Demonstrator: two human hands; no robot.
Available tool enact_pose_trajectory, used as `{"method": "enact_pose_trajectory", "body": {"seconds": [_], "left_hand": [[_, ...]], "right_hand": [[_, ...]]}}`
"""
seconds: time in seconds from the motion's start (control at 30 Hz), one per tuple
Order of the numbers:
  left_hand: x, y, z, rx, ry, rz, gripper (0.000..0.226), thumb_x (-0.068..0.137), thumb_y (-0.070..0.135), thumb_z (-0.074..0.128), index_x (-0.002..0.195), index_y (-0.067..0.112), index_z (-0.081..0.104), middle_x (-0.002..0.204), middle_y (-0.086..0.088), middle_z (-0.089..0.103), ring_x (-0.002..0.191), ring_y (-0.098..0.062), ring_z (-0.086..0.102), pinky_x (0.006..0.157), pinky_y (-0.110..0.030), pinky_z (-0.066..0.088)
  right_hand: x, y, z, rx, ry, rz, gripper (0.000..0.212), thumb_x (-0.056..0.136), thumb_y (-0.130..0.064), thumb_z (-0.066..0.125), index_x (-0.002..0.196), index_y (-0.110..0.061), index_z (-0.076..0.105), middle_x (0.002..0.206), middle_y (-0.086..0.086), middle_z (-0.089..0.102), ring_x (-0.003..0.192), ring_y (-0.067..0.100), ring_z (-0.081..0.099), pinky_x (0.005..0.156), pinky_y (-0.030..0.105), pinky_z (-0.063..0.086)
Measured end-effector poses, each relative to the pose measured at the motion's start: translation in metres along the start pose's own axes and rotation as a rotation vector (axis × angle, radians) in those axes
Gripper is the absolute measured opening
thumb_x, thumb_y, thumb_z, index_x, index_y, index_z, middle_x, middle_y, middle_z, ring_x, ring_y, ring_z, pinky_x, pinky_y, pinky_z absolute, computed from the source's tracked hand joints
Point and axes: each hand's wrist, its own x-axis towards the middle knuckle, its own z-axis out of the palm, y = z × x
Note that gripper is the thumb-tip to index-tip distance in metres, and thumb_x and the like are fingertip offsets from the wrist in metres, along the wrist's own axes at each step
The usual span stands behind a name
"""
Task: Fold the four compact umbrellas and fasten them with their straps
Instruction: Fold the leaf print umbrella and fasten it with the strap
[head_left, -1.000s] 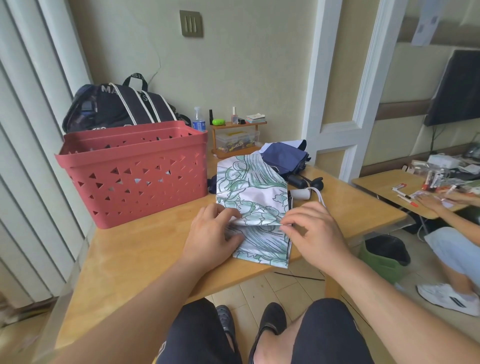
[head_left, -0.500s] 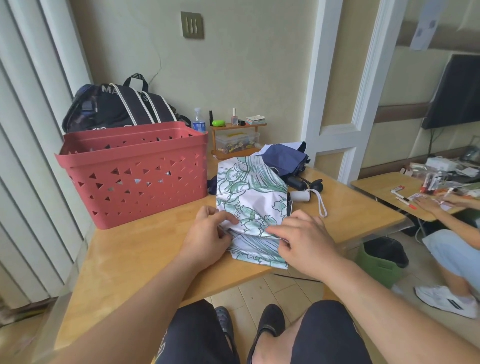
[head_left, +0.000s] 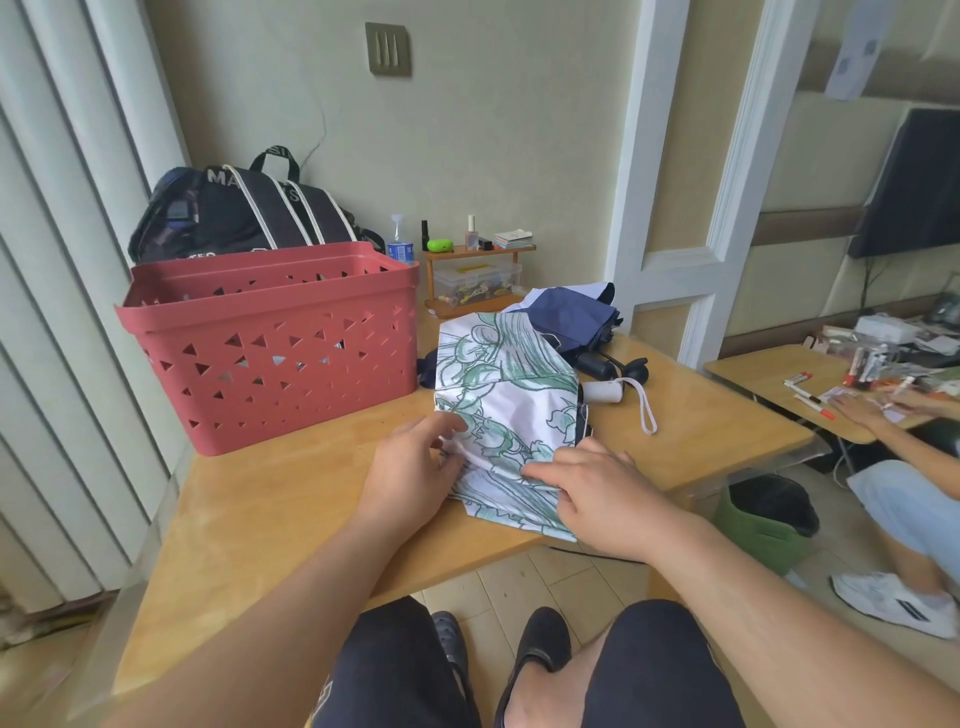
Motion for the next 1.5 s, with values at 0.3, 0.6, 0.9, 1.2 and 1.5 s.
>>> {"method": "enact_pose_trajectory", "body": {"seconds": [0.3,0.6,0.9,1.2,1.5], "left_hand": [[0.001,0.002,-0.005,0.029,-0.035,-0.112,0.035,0.089,0.009,0.073,0.108,0.038,0.065,0.087,0.021,0.066,0.088,-0.012,0.062,0.076,-0.033,0.053],[0.0,0.003,-0.003,0.15,-0.099,-0.181,0.029,0.082,0.01,0.057,0.082,0.035,0.071,0.088,0.012,0.054,0.087,-0.023,0.06,0.071,-0.035,0.051],[0.036,0.038,0.006,0.259,0.043,0.112,0.032,0.083,0.013,0.05,0.095,0.023,0.077,0.113,0.0,0.066,0.102,-0.034,0.058,0.084,-0.041,0.048],[0.041,0.045,0.048,0.562,-0.697,0.115,0.06,0.109,0.051,0.015,0.166,0.035,0.002,0.174,0.009,-0.006,0.16,-0.021,-0.009,0.127,-0.055,-0.003],[0.04,0.044,0.044,0.557,-0.803,0.107,0.067,0.105,0.064,0.008,0.163,0.038,-0.014,0.171,0.011,-0.023,0.156,-0.02,-0.027,0.126,-0.056,-0.013]], "right_hand": [[0.004,0.004,0.004,0.066,-0.027,0.012,0.057,0.1,-0.014,0.041,0.149,-0.042,0.049,0.099,-0.026,0.04,0.111,0.011,0.035,0.104,0.041,0.042],[-0.004,0.008,0.015,0.066,0.068,0.044,0.051,0.101,-0.019,0.042,0.147,-0.039,0.052,0.127,-0.016,0.06,0.122,0.014,0.04,0.105,0.04,0.044],[-0.005,0.013,0.025,-0.041,0.24,-0.146,0.039,0.095,-0.017,0.058,0.122,-0.038,0.075,0.112,-0.008,0.042,0.116,0.022,0.036,0.099,0.043,0.037],[-0.004,0.015,0.027,0.004,0.325,-0.241,0.038,0.082,-0.02,0.048,0.097,-0.025,0.083,0.08,-0.014,0.056,0.085,0.017,0.055,0.077,0.04,0.054],[0.055,0.035,-0.006,0.219,-0.019,0.144,0.071,0.107,-0.056,0.037,0.167,-0.024,0.014,0.172,-0.013,0.005,0.159,0.009,0.004,0.127,0.034,0.011]]}}
